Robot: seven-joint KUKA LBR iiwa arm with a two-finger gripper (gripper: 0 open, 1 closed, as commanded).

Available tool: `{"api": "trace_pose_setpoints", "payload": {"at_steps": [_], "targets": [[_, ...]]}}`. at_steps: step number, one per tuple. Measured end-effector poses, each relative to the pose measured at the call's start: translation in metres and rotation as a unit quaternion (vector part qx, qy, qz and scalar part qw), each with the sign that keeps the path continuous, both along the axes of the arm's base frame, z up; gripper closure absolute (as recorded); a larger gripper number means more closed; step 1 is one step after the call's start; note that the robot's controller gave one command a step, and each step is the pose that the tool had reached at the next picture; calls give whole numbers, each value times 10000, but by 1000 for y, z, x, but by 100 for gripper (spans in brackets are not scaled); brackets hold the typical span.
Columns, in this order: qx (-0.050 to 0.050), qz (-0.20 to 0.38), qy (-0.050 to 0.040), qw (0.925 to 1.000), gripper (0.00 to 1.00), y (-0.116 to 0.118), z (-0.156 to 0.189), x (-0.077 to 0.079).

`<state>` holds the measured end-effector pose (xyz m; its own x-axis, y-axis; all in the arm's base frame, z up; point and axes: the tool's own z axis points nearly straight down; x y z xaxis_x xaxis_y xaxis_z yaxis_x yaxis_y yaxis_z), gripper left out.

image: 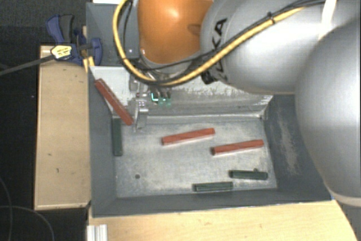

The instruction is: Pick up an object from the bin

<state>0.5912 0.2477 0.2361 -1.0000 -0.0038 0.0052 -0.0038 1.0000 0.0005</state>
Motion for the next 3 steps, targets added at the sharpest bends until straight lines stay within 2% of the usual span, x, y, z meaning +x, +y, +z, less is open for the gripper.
{"api": "trace_pose_setpoints", "payload": {"at_steps": [1, 2, 3], "targets": [[-18, -1002, -2, 9950, 0, -28, -109, -5], [-11, -506, -29, 9987, 0, -116, -100, -24], [-18, -453, -2, 9990, 0, -164, -170, -29]]}}
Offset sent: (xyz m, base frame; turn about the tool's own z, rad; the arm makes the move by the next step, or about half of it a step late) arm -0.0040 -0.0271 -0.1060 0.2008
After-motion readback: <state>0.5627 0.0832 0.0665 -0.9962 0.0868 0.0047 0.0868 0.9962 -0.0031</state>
